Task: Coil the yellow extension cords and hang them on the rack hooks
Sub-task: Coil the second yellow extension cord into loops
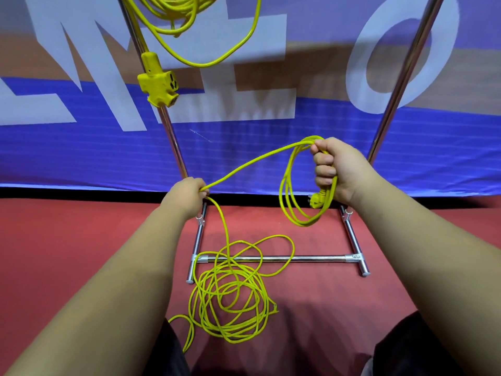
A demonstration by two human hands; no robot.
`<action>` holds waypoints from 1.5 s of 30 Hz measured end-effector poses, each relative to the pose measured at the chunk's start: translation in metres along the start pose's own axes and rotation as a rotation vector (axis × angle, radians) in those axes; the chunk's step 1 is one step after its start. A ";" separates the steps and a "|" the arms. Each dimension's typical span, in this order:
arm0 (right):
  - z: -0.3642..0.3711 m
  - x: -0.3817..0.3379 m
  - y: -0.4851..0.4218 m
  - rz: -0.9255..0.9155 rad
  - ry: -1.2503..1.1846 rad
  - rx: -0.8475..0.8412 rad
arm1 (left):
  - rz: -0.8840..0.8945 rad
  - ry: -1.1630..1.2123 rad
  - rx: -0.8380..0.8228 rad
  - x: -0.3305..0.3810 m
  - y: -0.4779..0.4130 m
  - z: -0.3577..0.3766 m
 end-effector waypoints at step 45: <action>0.006 0.046 -0.016 0.086 0.220 0.114 | -0.147 1.385 -0.214 0.070 0.037 0.015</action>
Point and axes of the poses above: each hand's wrist, its own y-axis away from the middle knuckle, its own z-axis out of the palm, x = y × z, the point moved 7 cm from there along -y, towards the middle knuckle, and after that the axes turned 15 degrees about -x, right-handed, at the moved point
